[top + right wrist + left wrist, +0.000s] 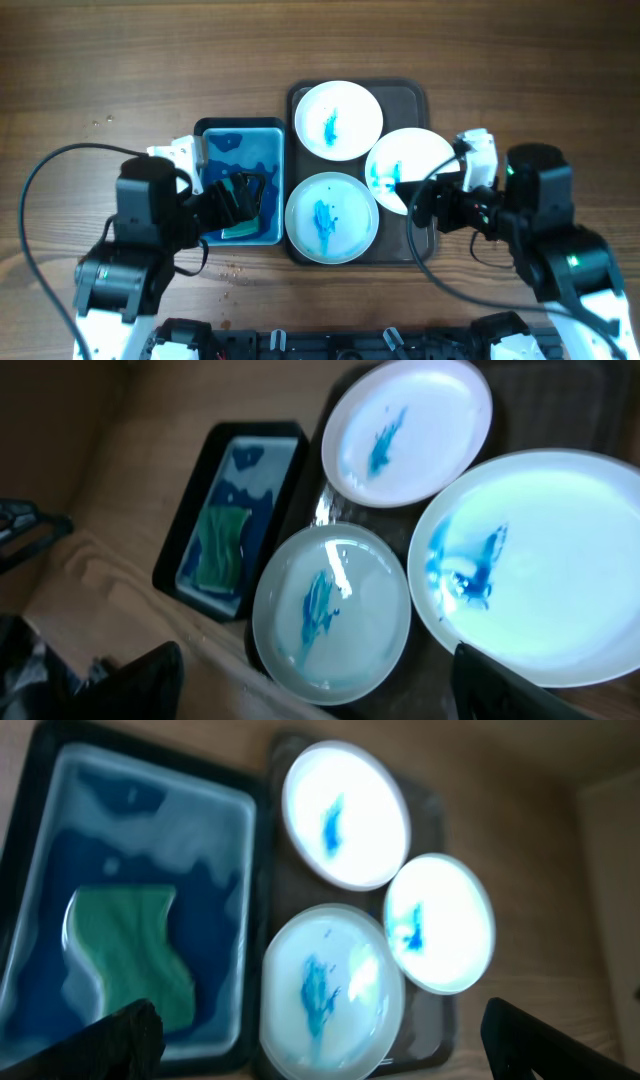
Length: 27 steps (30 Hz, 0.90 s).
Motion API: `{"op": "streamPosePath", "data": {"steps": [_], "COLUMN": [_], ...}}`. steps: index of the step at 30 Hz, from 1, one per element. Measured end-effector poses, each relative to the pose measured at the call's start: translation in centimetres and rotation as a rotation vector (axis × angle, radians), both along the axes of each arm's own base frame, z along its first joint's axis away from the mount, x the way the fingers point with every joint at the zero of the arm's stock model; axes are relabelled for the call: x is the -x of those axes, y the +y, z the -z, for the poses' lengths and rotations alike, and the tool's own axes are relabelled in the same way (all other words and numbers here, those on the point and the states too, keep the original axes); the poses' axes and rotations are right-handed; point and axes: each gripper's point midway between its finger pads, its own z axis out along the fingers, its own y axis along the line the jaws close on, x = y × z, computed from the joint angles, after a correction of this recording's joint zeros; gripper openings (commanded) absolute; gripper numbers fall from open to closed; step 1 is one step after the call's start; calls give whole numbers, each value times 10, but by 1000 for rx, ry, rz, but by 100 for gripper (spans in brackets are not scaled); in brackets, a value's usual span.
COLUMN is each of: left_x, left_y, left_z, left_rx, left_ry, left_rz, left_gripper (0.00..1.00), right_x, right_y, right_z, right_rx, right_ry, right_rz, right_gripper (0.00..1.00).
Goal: Clean dirty plates on tray and stack at the side
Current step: 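Grasp the green-yellow sponge in the basin with the left gripper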
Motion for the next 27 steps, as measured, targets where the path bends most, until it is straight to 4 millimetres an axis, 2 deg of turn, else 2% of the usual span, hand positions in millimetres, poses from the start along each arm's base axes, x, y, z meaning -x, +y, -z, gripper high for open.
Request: {"op": "streamPosePath", "data": {"steps": [2, 5, 6, 7, 10, 13, 17, 18, 19, 20, 22, 27], "left_x": [5, 8, 6, 4, 0, -14, -18, -17, -16, -17, -20, -22], "left_y": [10, 25, 28, 31, 36, 38, 39, 39, 37, 35, 30, 27], "left_z": [23, 54, 64, 74, 100, 130, 173, 189, 199, 205, 215, 215], "left_rx": [-44, -119, -141, -161, -209, -250, -289, -300, -299, -291, -274, -260], "left_ry": [115, 267, 305, 345, 443, 518, 642, 689, 719, 730, 758, 771], "left_rz": [-52, -135, -155, -170, -193, -199, -200, -195, -187, -181, -161, -148], "left_gripper": [100, 99, 89, 83, 71, 43, 27, 23, 8, 4, 4, 4], "right_x": [1, 7, 10, 15, 21, 25, 24, 24, 23, 23, 22, 21], "right_y": [4, 12, 16, 21, 30, 37, 36, 35, 34, 34, 33, 32], "right_z": [12, 25, 30, 34, 41, 48, 53, 53, 54, 54, 54, 54], "right_rx": [-2, 7, 14, 22, 47, 78, 103, 104, 105, 107, 108, 107], "right_ry": [67, 138, 162, 184, 213, 241, 262, 263, 265, 266, 269, 274], "right_rz": [-14, -43, -58, -75, -93, -83, -33, -26, -18, -13, 0, 14], "right_gripper": [68, 63, 62, 61, 58, 55, 55, 55, 55, 55, 56, 56]}}
